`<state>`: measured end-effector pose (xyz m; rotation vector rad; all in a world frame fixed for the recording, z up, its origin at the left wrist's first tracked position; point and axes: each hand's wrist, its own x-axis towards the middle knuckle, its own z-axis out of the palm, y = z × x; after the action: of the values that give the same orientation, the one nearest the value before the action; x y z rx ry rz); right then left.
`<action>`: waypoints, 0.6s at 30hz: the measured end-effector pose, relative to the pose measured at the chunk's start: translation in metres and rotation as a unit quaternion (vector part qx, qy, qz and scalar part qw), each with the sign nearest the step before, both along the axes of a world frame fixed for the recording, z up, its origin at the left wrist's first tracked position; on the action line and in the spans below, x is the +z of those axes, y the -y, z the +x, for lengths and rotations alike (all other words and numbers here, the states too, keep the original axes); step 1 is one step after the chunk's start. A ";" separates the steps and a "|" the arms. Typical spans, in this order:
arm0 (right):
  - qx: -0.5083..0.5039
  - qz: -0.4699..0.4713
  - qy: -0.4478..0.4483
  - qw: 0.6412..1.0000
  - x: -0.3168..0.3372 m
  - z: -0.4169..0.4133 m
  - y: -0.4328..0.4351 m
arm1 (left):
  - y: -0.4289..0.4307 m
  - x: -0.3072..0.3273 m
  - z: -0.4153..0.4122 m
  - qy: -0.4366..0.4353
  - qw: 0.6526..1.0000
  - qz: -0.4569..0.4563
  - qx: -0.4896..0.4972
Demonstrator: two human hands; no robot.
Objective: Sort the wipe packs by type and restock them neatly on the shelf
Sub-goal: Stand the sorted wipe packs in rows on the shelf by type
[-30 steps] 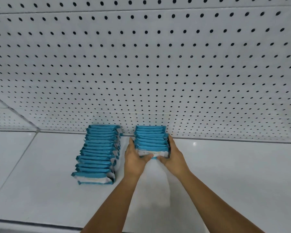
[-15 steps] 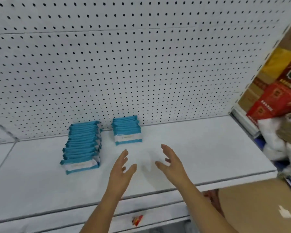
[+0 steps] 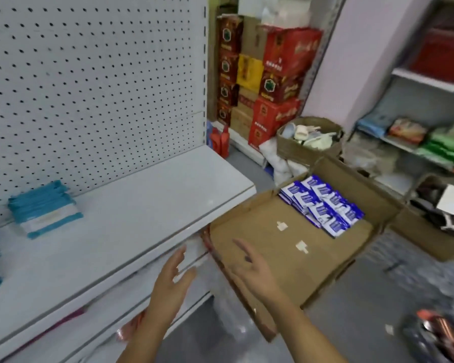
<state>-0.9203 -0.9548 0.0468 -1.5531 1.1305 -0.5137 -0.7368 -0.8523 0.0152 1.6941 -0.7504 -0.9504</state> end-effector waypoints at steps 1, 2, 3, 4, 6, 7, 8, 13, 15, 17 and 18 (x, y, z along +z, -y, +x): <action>-0.018 -0.010 -0.008 1.000 0.001 -0.022 0.006 | 0.012 0.001 -0.021 -0.001 1.000 0.001 -0.020; -0.033 -0.009 -0.012 0.999 -0.001 -0.045 0.012 | 0.025 -0.001 -0.041 -0.002 0.999 0.004 -0.037; -0.046 0.001 -0.018 0.999 -0.002 -0.068 0.020 | 0.037 -0.004 -0.062 0.000 0.999 0.010 -0.052; -0.059 0.011 -0.019 0.998 -0.004 -0.093 0.028 | 0.050 -0.007 -0.085 0.003 0.998 0.016 -0.066; -0.083 0.007 -0.014 0.996 -0.008 -0.144 0.047 | 0.076 -0.014 -0.131 -0.003 0.996 0.024 -0.090; -0.090 0.000 -0.010 0.996 -0.013 -0.170 0.057 | 0.089 -0.018 -0.156 -0.010 0.995 0.028 -0.095; -0.093 -0.001 -0.008 0.996 -0.019 -0.195 0.069 | 0.103 -0.022 -0.181 -0.013 0.995 0.033 -0.094; -0.096 0.005 -0.033 0.995 -0.037 -0.305 0.130 | 0.169 -0.036 -0.293 -0.035 0.994 0.054 -0.093; -0.103 0.011 -0.045 0.994 -0.044 -0.339 0.152 | 0.189 -0.042 -0.329 -0.039 0.993 0.061 -0.089; -0.104 0.006 -0.056 0.993 -0.054 -0.364 0.177 | 0.207 -0.048 -0.355 -0.044 0.994 0.067 -0.076; -0.107 0.008 -0.063 0.992 -0.059 -0.373 0.192 | 0.218 -0.052 -0.363 -0.047 0.994 0.075 -0.070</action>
<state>-1.2933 -1.1465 -0.0118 -1.4755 1.4046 -0.5540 -1.1000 -1.0704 -0.0364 1.7303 -0.7586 -1.2012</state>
